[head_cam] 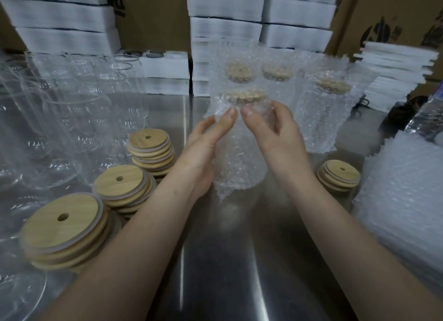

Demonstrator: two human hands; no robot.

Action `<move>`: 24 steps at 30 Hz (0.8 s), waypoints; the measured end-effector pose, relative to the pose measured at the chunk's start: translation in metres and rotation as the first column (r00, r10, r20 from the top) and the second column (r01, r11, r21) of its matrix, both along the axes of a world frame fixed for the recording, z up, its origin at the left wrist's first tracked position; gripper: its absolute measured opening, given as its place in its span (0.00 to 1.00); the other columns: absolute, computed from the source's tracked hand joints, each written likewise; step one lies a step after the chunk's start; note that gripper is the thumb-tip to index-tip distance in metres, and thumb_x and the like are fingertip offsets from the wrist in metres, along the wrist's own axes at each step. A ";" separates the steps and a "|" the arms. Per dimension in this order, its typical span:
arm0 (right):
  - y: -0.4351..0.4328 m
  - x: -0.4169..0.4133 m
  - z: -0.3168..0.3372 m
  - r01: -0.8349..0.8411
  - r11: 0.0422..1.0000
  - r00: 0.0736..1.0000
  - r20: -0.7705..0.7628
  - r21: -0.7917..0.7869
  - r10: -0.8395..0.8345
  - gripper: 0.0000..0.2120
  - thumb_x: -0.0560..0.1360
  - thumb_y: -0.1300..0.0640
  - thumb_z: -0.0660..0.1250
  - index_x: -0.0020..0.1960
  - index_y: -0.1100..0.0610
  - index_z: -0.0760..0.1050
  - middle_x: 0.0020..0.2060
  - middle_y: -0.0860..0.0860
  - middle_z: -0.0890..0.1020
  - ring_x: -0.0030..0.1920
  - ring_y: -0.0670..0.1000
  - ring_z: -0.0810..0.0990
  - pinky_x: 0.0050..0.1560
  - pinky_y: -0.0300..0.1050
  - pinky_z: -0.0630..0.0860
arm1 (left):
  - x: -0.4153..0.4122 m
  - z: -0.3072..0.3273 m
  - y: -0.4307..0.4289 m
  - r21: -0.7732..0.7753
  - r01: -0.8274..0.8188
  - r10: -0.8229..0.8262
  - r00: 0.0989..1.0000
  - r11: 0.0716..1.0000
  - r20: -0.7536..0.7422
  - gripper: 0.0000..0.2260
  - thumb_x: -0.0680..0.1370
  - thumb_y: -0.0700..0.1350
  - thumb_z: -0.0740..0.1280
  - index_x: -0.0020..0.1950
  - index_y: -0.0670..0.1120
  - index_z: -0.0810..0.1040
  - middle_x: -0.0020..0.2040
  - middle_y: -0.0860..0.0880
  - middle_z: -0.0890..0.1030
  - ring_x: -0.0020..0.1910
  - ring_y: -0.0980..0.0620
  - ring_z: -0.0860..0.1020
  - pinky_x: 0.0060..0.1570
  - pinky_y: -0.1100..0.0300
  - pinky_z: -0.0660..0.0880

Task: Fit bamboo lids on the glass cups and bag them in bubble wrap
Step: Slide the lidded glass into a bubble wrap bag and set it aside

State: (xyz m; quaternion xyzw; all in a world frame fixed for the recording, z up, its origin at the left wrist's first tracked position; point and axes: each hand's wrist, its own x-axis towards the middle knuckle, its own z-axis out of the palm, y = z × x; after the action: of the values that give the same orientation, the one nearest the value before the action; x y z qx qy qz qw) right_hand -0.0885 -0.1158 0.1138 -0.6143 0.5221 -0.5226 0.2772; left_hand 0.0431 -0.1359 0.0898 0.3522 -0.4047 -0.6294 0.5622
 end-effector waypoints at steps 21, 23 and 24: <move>-0.022 0.002 -0.005 0.159 0.977 0.987 -0.012 -0.143 -0.162 0.49 0.63 0.43 0.79 0.74 0.47 0.54 0.63 0.41 0.74 0.61 0.40 0.76 0.58 0.33 0.73 | -0.018 0.006 0.013 -0.233 -0.147 0.165 0.985 0.961 0.058 0.31 0.67 0.55 0.76 0.67 0.56 0.69 0.67 0.52 0.73 0.66 0.59 0.72 0.57 0.66 0.69; -0.033 -0.004 -0.006 0.244 0.956 0.969 0.005 -0.164 -0.247 0.48 0.64 0.45 0.79 0.74 0.51 0.55 0.69 0.51 0.72 0.66 0.50 0.74 0.64 0.44 0.72 | -0.019 0.001 0.014 -0.252 -0.170 0.208 0.969 0.953 0.135 0.26 0.72 0.54 0.74 0.67 0.53 0.71 0.67 0.52 0.73 0.67 0.56 0.71 0.56 0.66 0.69; -0.039 -0.008 -0.006 0.288 0.942 0.957 0.017 -0.172 -0.289 0.47 0.64 0.47 0.79 0.74 0.53 0.56 0.68 0.53 0.73 0.65 0.52 0.74 0.65 0.46 0.72 | -0.020 -0.002 0.015 -0.265 -0.187 0.237 0.956 0.946 0.171 0.22 0.75 0.51 0.72 0.66 0.51 0.72 0.66 0.51 0.74 0.65 0.56 0.73 0.55 0.68 0.71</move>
State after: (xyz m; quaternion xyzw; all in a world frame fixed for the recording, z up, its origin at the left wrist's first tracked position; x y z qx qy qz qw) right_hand -0.0960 -0.1552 0.1076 -0.5552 0.5605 -0.5980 0.1412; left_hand 0.0232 -0.1214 0.0878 0.3830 -0.4937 -0.4713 0.6225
